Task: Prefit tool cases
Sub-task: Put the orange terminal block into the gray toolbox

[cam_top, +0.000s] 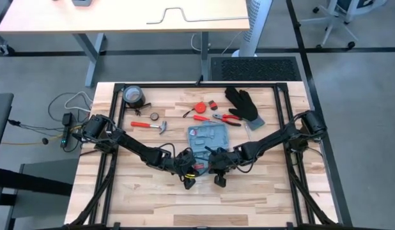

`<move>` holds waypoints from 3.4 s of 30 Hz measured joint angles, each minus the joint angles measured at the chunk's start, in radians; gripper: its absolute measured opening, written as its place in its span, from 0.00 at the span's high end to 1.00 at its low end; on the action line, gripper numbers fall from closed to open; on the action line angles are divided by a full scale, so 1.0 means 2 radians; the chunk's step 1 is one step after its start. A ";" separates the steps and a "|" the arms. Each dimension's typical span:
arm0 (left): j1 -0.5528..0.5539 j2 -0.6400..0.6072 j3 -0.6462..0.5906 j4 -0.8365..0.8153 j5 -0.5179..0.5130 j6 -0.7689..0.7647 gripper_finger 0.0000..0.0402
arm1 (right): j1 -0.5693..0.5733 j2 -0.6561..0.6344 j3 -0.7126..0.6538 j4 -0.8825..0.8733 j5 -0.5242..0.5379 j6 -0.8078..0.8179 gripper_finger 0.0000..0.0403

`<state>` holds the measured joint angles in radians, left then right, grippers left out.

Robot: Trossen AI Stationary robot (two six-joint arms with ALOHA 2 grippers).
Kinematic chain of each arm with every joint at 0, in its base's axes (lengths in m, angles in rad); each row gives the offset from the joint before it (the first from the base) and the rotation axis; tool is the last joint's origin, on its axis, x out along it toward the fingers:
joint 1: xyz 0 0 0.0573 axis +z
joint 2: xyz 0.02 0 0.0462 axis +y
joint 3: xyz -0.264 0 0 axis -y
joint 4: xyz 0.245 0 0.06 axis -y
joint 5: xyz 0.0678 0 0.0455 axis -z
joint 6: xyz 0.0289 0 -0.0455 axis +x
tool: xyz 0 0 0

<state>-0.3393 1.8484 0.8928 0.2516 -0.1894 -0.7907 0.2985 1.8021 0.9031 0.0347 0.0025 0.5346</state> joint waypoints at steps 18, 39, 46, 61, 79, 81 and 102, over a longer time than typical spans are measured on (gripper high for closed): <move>0.000 0.000 0.000 -0.003 -0.009 -0.001 1.00 | -0.025 0.003 -0.002 -0.011 0.014 -0.002 1.00; -0.001 0.000 0.000 -0.004 -0.008 -0.004 1.00 | -0.046 -0.037 -0.016 0.061 -0.017 0.067 1.00; -0.001 0.001 0.000 -0.004 -0.008 -0.002 1.00 | -0.079 -0.051 -0.065 0.168 -0.048 0.134 1.00; -0.001 0.001 0.000 -0.003 -0.008 0.004 1.00 | -0.035 -0.048 -0.048 0.012 -0.033 0.073 1.00; -0.001 0.001 0.000 -0.004 -0.014 0.004 1.00 | -0.033 -0.029 -0.047 0.043 -0.042 0.064 1.00; -0.001 0.001 0.000 -0.004 -0.014 0.004 1.00 | -0.035 -0.016 -0.047 0.060 -0.044 0.071 1.00; -0.001 0.001 0.000 -0.004 -0.018 0.001 1.00 | -0.052 -0.007 -0.048 0.077 -0.046 0.084 1.00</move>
<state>-0.3412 1.8503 0.8925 0.2436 -0.2253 -0.7879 0.1944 1.7879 0.8077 0.1884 -0.0895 0.7024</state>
